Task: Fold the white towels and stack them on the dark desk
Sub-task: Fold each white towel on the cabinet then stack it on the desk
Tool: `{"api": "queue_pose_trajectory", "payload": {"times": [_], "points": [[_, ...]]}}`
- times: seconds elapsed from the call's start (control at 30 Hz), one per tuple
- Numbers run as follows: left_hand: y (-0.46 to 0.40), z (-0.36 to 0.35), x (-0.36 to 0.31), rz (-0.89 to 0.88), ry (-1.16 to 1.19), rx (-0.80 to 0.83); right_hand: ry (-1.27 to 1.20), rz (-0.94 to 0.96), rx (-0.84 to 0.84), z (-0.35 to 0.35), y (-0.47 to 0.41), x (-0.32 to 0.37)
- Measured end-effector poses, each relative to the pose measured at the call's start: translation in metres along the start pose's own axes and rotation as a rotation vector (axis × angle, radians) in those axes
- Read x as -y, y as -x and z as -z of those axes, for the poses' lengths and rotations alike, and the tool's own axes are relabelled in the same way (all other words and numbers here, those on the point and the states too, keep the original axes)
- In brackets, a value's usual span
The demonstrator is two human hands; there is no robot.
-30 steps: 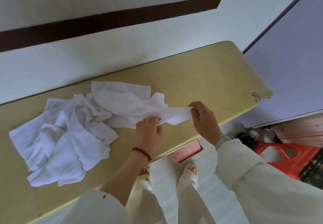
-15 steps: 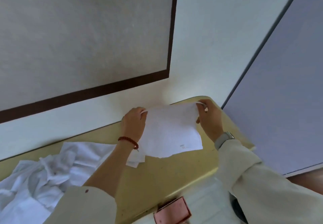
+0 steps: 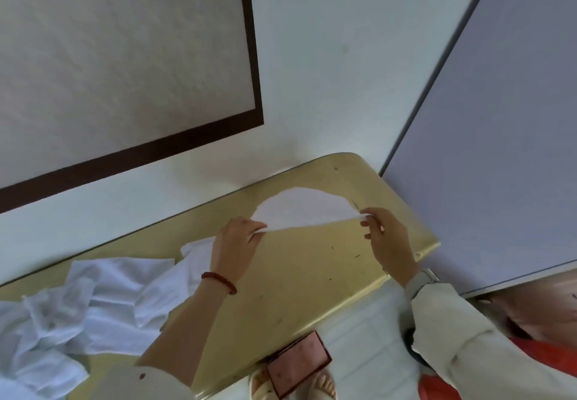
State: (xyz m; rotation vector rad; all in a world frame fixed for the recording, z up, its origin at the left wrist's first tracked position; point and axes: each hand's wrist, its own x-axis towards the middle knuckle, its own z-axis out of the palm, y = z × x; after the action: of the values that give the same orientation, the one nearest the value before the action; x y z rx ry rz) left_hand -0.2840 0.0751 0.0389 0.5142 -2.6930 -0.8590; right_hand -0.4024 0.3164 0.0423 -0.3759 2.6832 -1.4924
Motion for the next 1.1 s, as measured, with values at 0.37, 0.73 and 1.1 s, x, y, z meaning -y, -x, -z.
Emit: {"api": "queue_pose_trajectory", "payload": {"times": [0.37,0.73,1.1], "points": [[0.033,-0.059,0.063,0.26,0.128,0.554,0.3,-0.343,0.232,-0.036,0.062,-0.086],[-0.063,-0.094,0.07,0.399,0.07,0.158,0.172,-0.285,0.12,-0.072,-0.052,-0.077],[-0.087,-0.122,0.095,0.468,0.06,0.172,0.226,-0.248,0.095,-0.098,-0.084,-0.122]]}}
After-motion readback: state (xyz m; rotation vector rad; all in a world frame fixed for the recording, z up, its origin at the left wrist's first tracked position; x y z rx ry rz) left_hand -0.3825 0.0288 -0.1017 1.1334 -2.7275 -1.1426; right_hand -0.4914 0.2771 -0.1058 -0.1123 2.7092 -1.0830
